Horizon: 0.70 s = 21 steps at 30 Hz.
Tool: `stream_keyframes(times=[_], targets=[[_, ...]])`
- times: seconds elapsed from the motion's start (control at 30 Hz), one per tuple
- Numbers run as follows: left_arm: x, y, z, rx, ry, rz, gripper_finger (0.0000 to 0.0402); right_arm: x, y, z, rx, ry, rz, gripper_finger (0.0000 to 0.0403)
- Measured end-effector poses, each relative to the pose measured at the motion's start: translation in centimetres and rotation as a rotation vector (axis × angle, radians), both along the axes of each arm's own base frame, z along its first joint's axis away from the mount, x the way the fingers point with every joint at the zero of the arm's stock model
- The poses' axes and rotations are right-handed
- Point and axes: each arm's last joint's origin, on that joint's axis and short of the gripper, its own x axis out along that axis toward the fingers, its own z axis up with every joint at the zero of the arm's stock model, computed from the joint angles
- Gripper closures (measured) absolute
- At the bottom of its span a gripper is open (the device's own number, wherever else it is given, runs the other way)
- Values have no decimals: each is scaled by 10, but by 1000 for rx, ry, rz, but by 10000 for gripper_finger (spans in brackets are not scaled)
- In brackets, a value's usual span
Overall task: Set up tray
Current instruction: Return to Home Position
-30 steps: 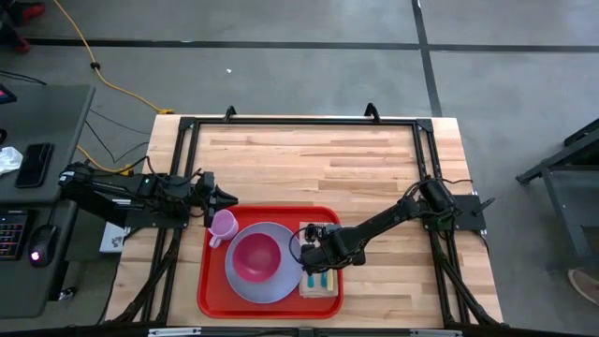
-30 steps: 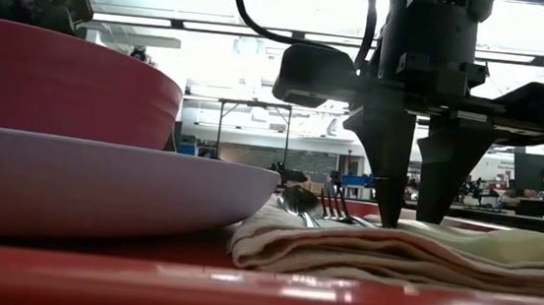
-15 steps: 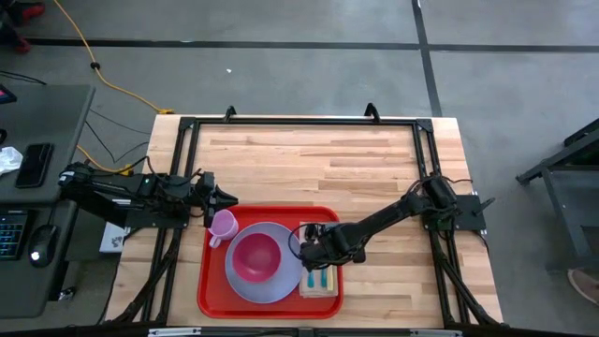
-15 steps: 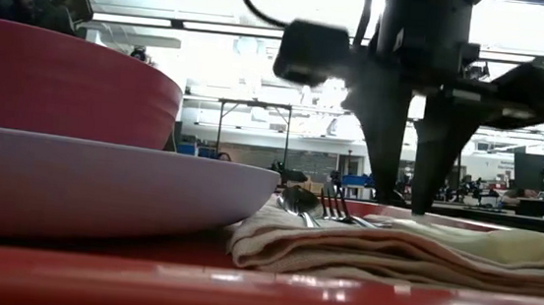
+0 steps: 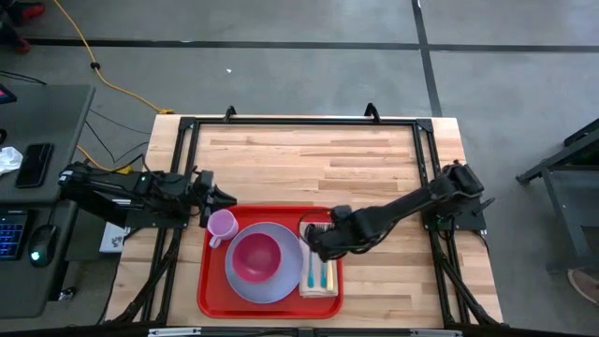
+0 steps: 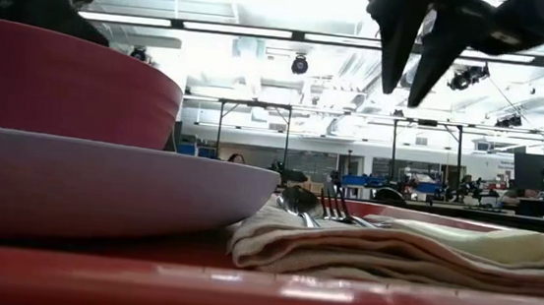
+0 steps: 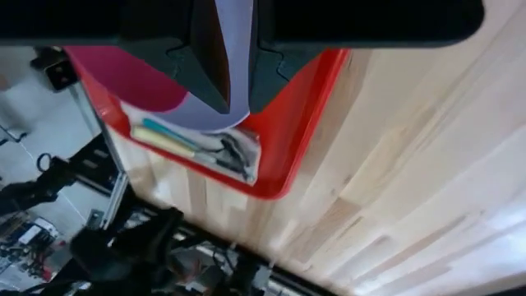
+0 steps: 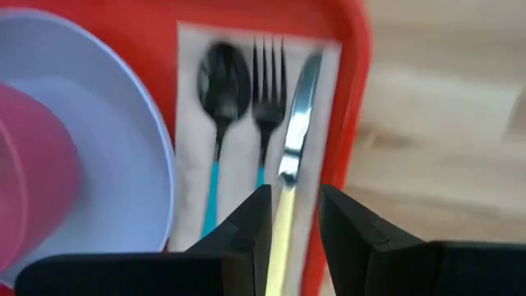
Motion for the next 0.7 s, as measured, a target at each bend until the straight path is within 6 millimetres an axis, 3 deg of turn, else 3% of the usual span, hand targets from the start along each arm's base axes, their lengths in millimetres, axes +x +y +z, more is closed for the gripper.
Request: stream_keyframes(times=[0.4,0.7], targets=[[-8,2,40,-12,-62,1,323,-46,-27,52,-378,48,234,324],[-10,1,48,-104,-85,-6,323,-87,-49,88,-599,116,304,324]])
